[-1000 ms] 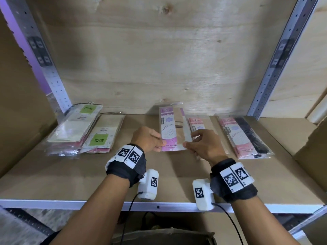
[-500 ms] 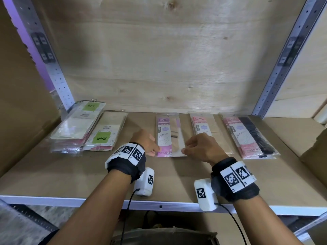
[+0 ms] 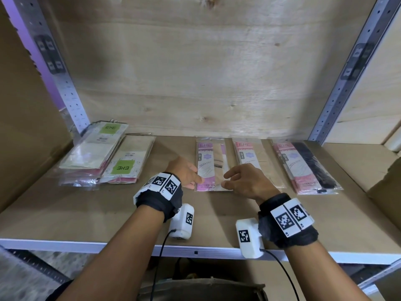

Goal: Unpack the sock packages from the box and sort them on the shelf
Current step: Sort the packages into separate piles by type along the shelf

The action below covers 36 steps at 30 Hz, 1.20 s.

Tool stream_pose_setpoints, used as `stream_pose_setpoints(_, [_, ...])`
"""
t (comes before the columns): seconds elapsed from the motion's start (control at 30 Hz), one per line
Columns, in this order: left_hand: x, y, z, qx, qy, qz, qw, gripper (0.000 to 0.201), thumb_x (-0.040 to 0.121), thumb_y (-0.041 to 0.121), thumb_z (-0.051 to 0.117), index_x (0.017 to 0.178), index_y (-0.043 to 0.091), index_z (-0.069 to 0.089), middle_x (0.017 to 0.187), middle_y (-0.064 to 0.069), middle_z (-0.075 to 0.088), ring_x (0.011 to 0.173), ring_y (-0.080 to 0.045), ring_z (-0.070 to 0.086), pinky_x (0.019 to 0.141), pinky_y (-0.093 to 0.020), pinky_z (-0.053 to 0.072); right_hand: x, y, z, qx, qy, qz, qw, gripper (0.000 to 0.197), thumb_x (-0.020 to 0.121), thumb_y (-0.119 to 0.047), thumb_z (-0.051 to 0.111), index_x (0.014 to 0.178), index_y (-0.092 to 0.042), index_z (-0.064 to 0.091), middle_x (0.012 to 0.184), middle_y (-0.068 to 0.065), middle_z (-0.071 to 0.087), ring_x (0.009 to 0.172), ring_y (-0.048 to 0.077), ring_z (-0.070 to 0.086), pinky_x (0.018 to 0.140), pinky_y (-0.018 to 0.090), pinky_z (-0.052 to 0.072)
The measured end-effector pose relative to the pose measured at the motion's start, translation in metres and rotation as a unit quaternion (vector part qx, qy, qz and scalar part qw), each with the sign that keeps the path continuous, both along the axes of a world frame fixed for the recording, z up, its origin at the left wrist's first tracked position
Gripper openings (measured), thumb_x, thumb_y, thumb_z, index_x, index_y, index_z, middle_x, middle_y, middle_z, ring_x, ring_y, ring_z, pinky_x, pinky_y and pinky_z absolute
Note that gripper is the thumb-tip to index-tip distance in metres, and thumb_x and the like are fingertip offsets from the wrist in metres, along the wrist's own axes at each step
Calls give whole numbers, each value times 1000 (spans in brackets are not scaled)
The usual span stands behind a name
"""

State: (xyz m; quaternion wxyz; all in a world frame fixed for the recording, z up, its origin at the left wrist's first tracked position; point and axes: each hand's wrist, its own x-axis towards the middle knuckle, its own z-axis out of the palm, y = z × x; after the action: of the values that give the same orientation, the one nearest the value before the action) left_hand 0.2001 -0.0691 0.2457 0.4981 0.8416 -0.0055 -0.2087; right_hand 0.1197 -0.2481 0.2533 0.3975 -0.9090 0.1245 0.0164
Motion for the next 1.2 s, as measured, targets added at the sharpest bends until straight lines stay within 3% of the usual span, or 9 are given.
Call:
stream_pose_setpoints(0.3, [0,-2,1,5,2,2,1000,49,78,-1,81,123,-4,62,116,-22,70,96,-29,72,86,-37,60,1,-2,-4,-22,-2,8,1000,35,82,-31,79,112,-15,71,109,4,67,99,19,65,88,29,51])
stream_pose_setpoints(0.47, [10,25,14,7,-60,49,997,45,79,18,84,118,5,65,108,-15,70,88,-25,71,81,-33,61,2,10,8,-11,-120,-3,993,18,86,-27,74,102,-19,73,98,-8,69,88,6,65,73,15,45])
stream_pose_setpoints(0.6, [20,81,35,-10,-138,124,983,11,80,25,81,82,19,71,97,-11,76,78,-24,73,81,-35,62,29,50,19,113,-109,32,987,2,88,-15,69,86,-14,70,81,7,74,72,21,71,73,37,61])
stream_pose_setpoints(0.73, [22,143,41,0,-174,183,968,16,80,25,79,67,25,71,79,2,77,72,-20,75,82,-38,62,73,116,14,203,-24,52,977,13,94,-7,61,81,-6,60,68,13,64,52,24,63,60,38,62])
stream_pose_setpoints(0.8, [20,171,42,8,-178,197,964,14,80,27,78,68,23,72,75,3,77,70,-18,75,82,-39,62,94,151,9,199,31,63,977,23,96,-15,62,76,-6,57,70,14,62,57,28,64,69,48,62])
stream_pose_setpoints(0.87, [18,198,42,17,-183,211,960,11,80,26,76,70,22,74,67,7,75,68,-18,74,82,-42,62,112,182,5,176,75,79,978,28,95,-27,65,86,-1,60,78,15,64,68,31,67,77,56,60])
stream_pose_setpoints(0.97, [17,227,44,4,-168,207,964,12,82,20,76,70,19,74,75,0,77,70,-22,75,86,-44,61,131,216,0,122,111,95,982,62,87,-44,72,120,6,55,101,20,71,86,38,71,84,56,58])
stream_pose_setpoints(1.1, [14,251,43,9,-163,205,965,15,84,18,75,70,20,72,87,-8,76,79,-25,74,90,-43,59,148,236,-7,-14,91,110,990,78,70,-51,85,120,3,57,115,16,68,103,35,67,91,50,56])
stream_pose_setpoints(1.2, [13,255,41,3,-161,197,967,17,85,17,75,69,20,71,80,-7,74,73,-23,70,88,-41,60,151,231,-9,-1,110,91,990,86,66,-46,89,128,-1,51,123,15,64,110,38,64,93,52,54])
